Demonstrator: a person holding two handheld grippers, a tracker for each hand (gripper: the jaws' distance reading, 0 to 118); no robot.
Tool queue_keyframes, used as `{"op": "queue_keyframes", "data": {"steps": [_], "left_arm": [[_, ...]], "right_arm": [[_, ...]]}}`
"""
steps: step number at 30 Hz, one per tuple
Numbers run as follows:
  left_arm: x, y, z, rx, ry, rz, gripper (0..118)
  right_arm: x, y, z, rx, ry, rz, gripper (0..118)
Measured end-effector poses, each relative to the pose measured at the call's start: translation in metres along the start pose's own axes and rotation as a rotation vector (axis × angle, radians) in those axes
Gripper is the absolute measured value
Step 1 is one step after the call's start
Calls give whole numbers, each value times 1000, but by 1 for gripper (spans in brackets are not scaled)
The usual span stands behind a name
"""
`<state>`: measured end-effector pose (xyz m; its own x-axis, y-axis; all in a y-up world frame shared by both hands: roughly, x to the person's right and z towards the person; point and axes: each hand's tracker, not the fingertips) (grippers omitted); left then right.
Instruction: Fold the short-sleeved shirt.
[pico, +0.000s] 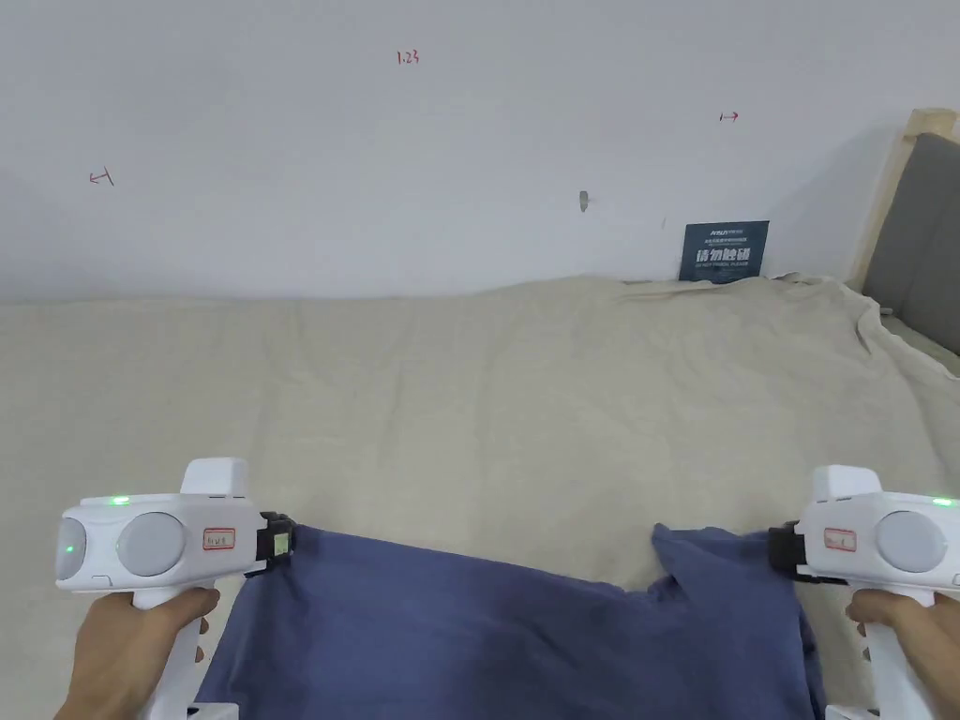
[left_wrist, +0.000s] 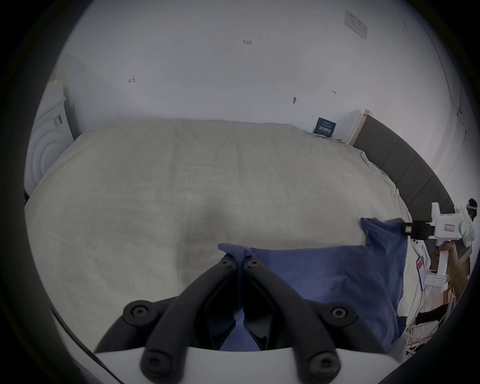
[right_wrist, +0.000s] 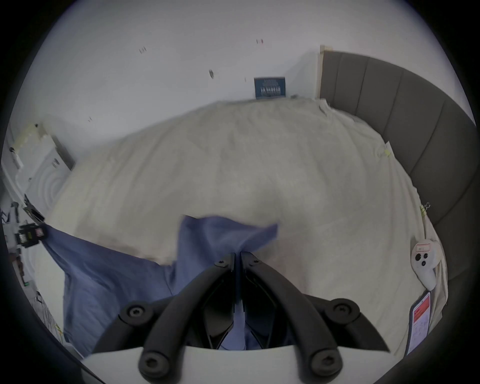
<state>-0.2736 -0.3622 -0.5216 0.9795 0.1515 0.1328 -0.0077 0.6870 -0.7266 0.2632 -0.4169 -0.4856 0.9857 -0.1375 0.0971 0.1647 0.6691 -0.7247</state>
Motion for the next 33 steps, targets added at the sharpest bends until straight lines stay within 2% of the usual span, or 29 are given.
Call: {"op": "queue_keyframes", "data": {"steps": [7, 11, 14, 17, 22, 33], "left_arm": [[-12, 11, 55, 77, 31, 36, 0], [-15, 35, 91, 148, 43, 70, 0], [-10, 60, 122, 217, 63, 43, 0], [-5, 90, 157, 292, 76, 18, 0], [0, 144, 208, 400, 112, -9, 0], [15, 241, 258, 533, 209, -85, 0]], "right_arm": [[-19, 31, 102, 210, 72, -10, 3], [-33, 61, 140, 310, 106, 28, 3], [-47, 87, 165, 388, 124, 41, 3], [-66, 114, 198, 467, 115, 66, 2], [-85, 164, 235, 567, 117, 64, 2], [-118, 271, 289, 756, 70, 115, 3]]}}
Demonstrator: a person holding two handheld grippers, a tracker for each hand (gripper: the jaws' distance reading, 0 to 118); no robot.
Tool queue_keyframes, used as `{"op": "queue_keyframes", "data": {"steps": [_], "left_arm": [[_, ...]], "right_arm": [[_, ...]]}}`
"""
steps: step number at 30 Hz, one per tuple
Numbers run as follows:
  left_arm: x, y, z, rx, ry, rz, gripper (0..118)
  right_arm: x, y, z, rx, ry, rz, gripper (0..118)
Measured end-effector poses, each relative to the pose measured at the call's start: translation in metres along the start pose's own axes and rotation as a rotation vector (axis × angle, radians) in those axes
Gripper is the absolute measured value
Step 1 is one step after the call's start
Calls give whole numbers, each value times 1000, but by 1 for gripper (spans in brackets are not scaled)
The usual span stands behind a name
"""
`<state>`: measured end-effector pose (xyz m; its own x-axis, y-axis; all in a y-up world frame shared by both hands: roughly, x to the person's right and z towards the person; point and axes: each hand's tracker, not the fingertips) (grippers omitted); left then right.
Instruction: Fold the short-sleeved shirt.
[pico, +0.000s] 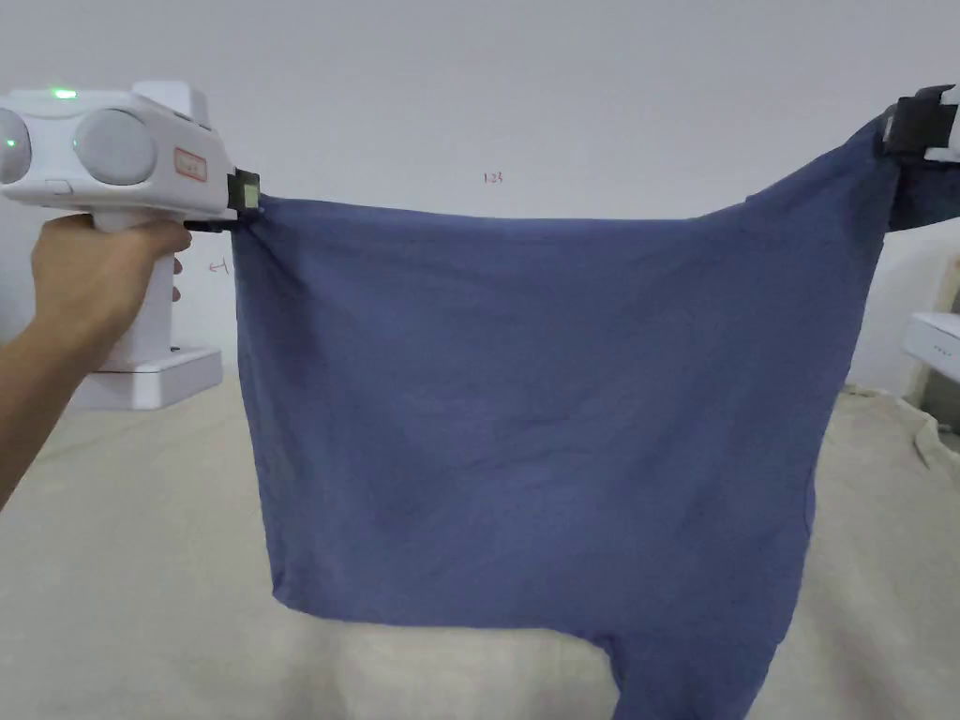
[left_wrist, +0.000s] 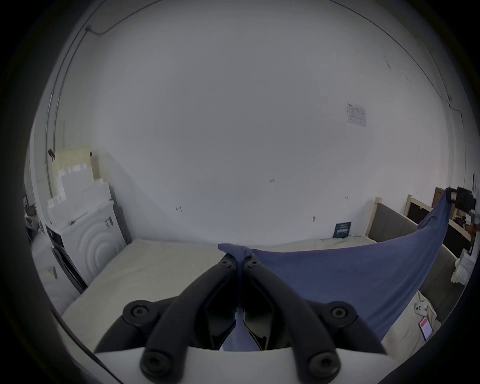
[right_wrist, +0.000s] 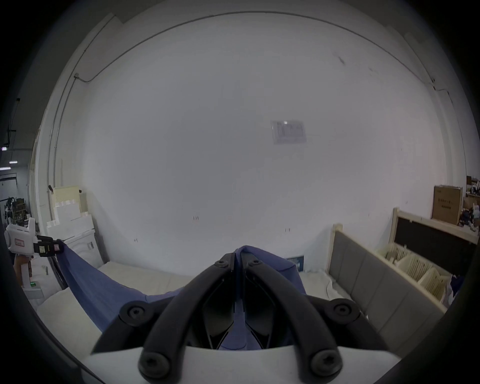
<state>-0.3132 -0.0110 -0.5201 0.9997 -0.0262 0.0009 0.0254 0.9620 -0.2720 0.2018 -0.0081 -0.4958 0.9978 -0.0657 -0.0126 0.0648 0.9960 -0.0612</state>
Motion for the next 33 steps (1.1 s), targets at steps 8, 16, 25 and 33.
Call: {"op": "queue_keyframes", "data": {"steps": [8, 16, 25, 33], "left_arm": [[9, 48, -6, 72, 12, -8, 0], [25, 13, -46, 5, 0, -28, 0], [46, -91, -118, -157, 5, -71, 0], [50, -194, -147, -326, -15, -29, 0]], "right_arm": [[-5, 59, -14, 88, -32, 19, 3], [10, 9, -45, 27, -68, 14, 3], [66, -119, -97, -148, -97, -12, 3], [79, -226, -92, -303, -95, -44, 3]]}}
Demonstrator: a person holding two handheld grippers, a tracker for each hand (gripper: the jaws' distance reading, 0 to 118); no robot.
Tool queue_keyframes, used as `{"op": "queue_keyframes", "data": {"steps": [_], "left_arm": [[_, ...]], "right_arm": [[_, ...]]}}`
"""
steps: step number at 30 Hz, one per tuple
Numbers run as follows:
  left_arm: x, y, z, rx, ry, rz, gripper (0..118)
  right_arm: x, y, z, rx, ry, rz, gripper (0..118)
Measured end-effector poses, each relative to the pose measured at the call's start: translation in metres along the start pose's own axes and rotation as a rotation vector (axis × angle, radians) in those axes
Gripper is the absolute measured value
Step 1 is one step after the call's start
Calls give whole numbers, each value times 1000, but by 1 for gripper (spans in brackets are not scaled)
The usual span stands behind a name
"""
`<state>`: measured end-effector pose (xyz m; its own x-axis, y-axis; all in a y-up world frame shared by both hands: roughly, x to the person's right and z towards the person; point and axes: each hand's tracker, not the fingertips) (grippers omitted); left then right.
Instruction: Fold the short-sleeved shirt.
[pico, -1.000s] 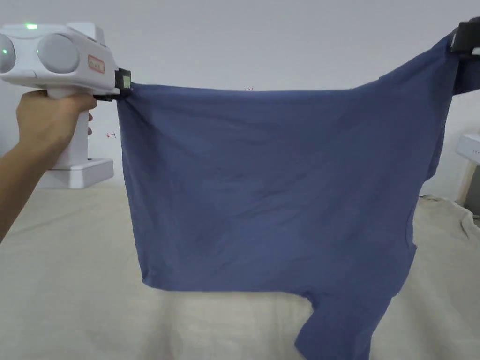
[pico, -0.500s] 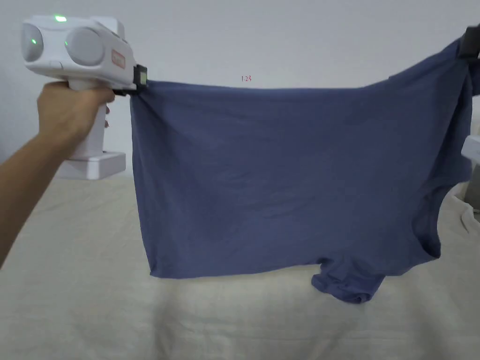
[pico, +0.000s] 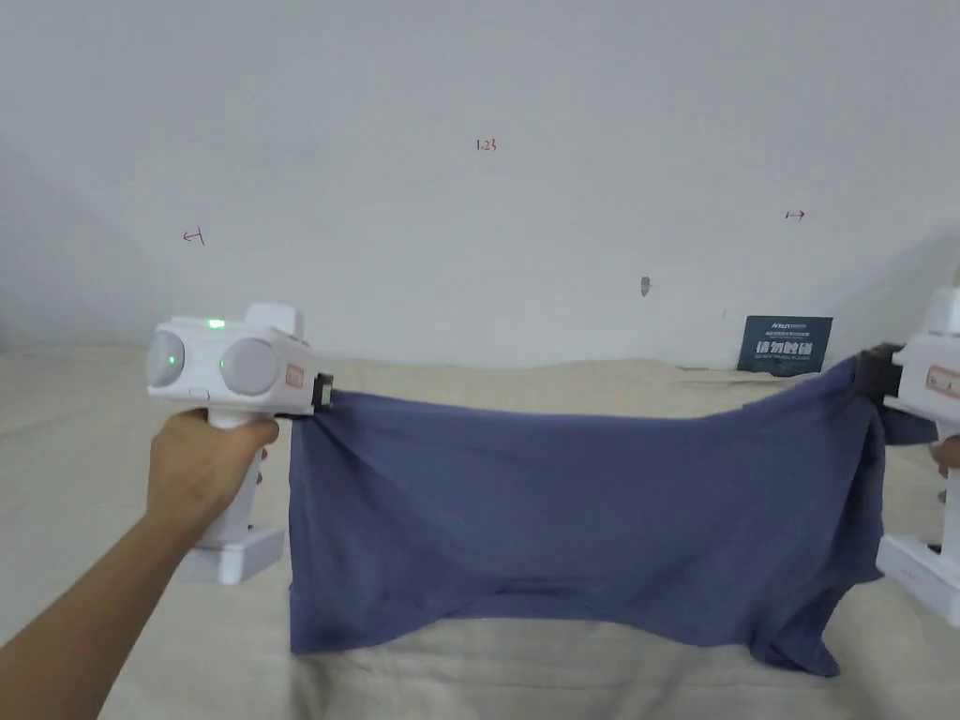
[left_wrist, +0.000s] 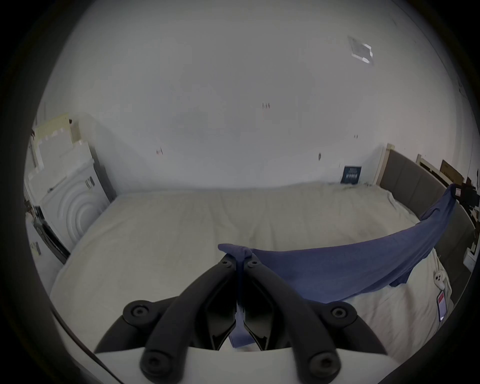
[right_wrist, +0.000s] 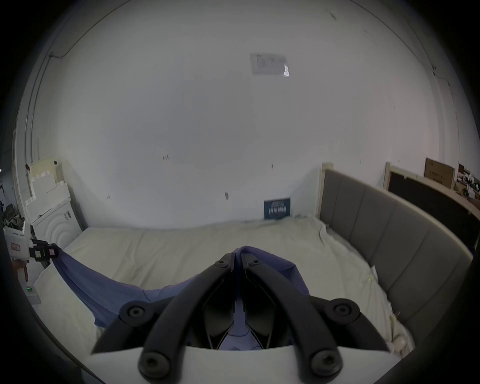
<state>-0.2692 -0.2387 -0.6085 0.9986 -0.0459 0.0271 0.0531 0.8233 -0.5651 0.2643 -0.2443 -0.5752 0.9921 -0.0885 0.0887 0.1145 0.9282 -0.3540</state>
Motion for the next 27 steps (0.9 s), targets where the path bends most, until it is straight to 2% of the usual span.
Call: {"op": "queue_keyframes", "data": {"steps": [6, 10, 12, 15, 19, 22, 26, 27], "left_arm": [[-4, -75, -11, -98, -25, 47, 0], [-17, -131, -10, -150, -45, 108, 0], [-20, -157, -1, -167, -56, 130, 0], [-27, -196, 17, -205, -62, 178, 0], [-35, -243, 46, -231, -64, 205, 0], [-41, -270, 73, -236, -71, 233, 0], [-48, -297, 104, -236, -73, 238, 0], [-50, -303, 112, -233, -76, 235, 0]], "right_arm": [[12, -74, 13, -98, 8, -22, 3], [13, -125, 48, -149, 25, -56, 3], [13, -154, 71, -176, 33, -105, 3], [19, -193, 98, -219, 28, -131, 3], [20, -239, 145, -258, 27, -125, 3], [21, -265, 181, -275, 37, -158, 3], [17, -288, 228, -283, 41, -165, 3], [3, -285, 235, -282, 43, -167, 3]]}}
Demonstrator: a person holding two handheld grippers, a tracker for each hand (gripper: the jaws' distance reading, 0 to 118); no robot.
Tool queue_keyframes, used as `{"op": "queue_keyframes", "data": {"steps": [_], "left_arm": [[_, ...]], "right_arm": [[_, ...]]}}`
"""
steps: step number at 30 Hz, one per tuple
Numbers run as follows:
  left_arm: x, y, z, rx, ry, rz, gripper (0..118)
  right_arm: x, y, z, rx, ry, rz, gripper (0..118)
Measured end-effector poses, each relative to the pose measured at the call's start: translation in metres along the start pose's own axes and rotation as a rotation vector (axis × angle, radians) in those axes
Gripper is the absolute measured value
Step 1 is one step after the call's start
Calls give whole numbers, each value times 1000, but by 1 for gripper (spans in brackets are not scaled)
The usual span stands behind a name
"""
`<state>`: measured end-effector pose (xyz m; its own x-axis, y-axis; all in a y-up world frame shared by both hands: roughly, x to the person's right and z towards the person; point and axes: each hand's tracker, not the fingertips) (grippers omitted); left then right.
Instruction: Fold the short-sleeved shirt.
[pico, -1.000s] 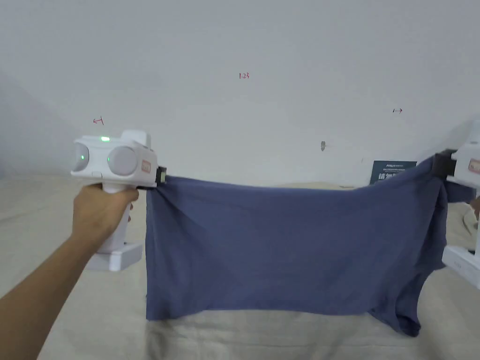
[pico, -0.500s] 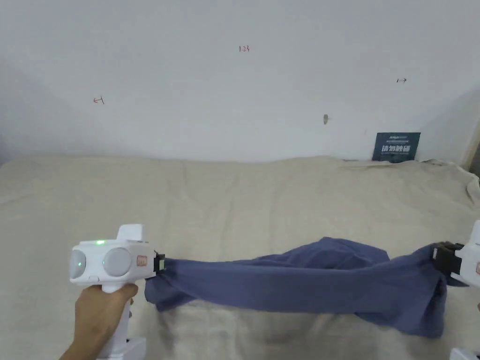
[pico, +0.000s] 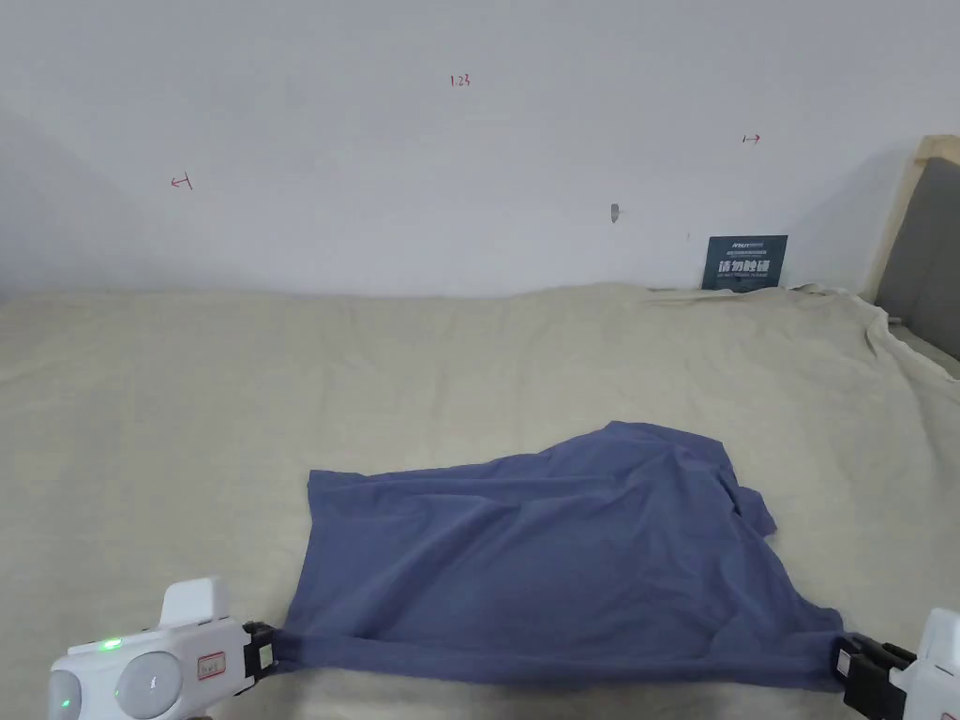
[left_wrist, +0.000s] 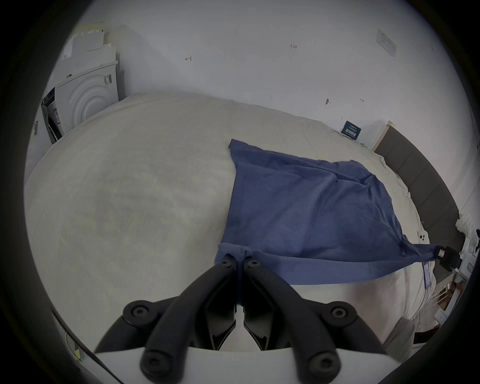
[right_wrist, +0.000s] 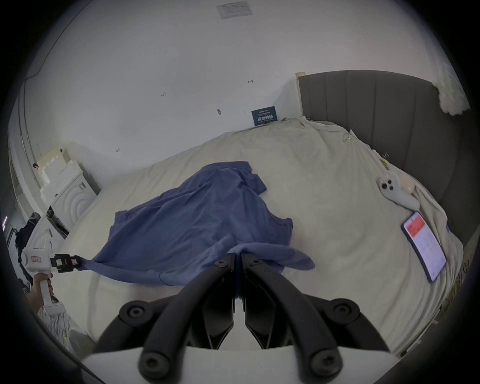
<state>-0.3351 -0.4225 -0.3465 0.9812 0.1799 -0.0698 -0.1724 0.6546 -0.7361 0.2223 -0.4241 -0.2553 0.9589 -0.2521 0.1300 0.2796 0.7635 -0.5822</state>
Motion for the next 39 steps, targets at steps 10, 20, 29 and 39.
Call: {"op": "queue_keyframes", "data": {"steps": [10, 20, 29, 39], "left_arm": [[-20, -46, 49, 11, -14, -18, 0], [-22, -79, 84, 21, -6, -68, 0], [-36, -112, 67, -66, 23, -50, 0], [-31, -138, 40, -154, 72, -81, 0]], "right_arm": [[-12, -42, 65, 23, -1, -21, 3], [-11, -68, 98, 5, 17, -31, 3], [5, -98, 84, -85, -12, -35, 3], [29, -144, 35, -246, -122, -42, 3]]}}
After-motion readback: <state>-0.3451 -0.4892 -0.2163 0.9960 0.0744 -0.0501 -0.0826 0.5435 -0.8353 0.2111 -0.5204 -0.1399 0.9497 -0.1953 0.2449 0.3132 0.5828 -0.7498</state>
